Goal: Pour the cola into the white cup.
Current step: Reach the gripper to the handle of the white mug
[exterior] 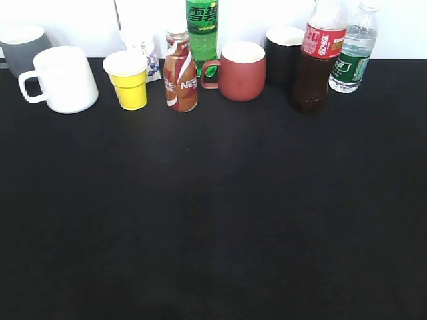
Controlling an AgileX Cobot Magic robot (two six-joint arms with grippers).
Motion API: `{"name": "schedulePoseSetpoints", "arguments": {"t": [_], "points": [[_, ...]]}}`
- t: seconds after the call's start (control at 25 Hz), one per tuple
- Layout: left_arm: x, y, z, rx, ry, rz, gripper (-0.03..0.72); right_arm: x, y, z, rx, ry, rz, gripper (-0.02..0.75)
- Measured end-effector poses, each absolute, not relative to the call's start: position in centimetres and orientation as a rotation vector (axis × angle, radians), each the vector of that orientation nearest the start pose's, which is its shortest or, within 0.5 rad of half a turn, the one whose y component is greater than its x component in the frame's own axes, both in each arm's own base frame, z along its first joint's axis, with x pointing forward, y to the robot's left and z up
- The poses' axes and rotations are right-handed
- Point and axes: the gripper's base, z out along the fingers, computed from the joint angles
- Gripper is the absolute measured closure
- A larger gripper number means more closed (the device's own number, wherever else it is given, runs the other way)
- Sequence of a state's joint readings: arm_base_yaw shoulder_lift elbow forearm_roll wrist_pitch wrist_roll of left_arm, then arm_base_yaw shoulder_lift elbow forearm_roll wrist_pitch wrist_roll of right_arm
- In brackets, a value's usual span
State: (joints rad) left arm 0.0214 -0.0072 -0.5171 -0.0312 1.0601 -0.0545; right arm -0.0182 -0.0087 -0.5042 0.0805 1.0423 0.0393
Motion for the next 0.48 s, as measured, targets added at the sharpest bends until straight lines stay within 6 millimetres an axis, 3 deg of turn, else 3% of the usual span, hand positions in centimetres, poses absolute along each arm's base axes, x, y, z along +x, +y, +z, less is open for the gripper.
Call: {"name": "schedulePoseSetpoints", "arguments": {"t": [0.24, 0.32, 0.4, 0.48], "points": [[-0.8, -0.3, 28.2, -0.075, 2.018, -0.058, 0.062, -0.6, 0.7, 28.0, 0.054, 2.011, 0.11, 0.151], [-0.8, -0.3, 28.2, -0.075, 2.016, -0.062, 0.1, -0.6, 0.7, 28.0, 0.054, 2.011, 0.11, 0.151], [-0.6, -0.3, 29.7, -0.071, 1.877, -0.068, 0.169, -0.6, 0.7, 28.0, 0.054, 2.011, 0.11, 0.151], [1.1, 0.0, 31.5, -0.063, 1.609, -0.033, 0.19, -0.6, 0.7, 28.0, 0.054, 2.011, 0.11, 0.152]]}}
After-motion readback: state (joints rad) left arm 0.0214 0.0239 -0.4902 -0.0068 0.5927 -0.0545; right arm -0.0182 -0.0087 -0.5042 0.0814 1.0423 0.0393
